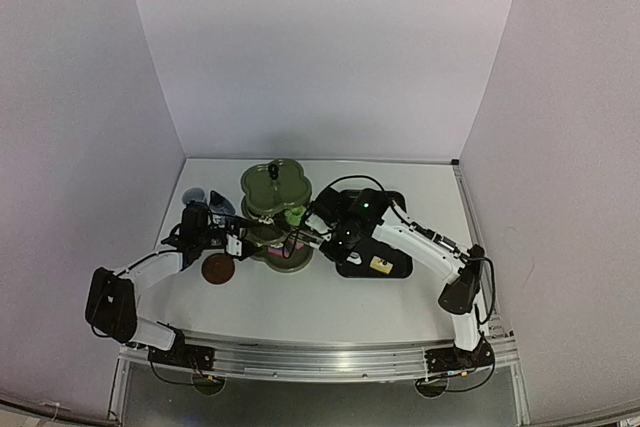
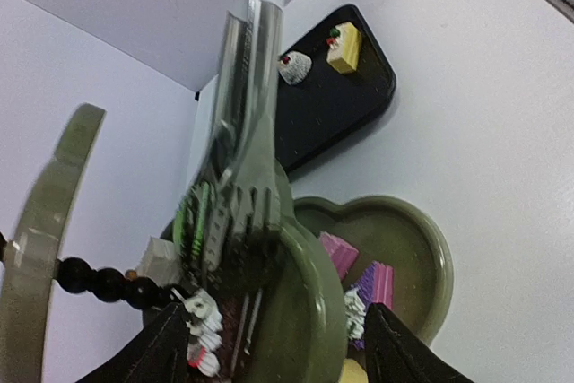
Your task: Serve the afternoon tea
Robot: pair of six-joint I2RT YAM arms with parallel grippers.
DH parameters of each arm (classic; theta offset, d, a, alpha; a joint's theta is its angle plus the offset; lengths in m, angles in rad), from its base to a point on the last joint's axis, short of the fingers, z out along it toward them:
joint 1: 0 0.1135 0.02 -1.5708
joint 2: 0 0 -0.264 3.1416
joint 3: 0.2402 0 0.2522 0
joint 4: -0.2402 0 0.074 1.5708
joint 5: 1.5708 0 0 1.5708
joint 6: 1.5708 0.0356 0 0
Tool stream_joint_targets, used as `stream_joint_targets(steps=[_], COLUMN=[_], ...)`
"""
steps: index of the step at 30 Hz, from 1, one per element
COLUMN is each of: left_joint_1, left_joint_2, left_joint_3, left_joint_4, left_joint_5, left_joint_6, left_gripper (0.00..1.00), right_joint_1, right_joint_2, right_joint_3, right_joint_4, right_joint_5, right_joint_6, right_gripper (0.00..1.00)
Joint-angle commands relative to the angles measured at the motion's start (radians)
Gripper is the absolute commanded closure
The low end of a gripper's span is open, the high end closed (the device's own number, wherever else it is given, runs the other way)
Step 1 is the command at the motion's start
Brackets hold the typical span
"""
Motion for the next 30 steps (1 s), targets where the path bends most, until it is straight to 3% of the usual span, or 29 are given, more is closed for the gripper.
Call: stream_joint_targets(steps=[1,7,12,30], left_joint_1=[-0.079,-0.169,-0.186,-0.190], left_joint_2=[-0.005,0.069,0.090,0.053], left_joint_3=[0.093,0.162,0.168,0.154], left_joint_4=[0.063,0.072,0.065,0.015], left_joint_5=[-0.006,-0.090,-0.099,-0.135], left_joint_6=[-0.267,-0.396,-0.376,-0.329], left_gripper=[0.26,0.27,0.32,0.34], right_joint_1=[-0.006,-0.011,-0.016,-0.019], right_joint_2=[-0.002,-0.004,-0.014,-0.104], right_joint_3=[0.014,0.010,-0.006,-0.065], right_joint_4=[0.008,0.009,0.008,0.008], right_joint_5=[-0.020,-0.029,-0.025,0.004], right_joint_6=[0.004,0.003,0.003,0.029], right_gripper=[0.75,0.73,0.73,0.72])
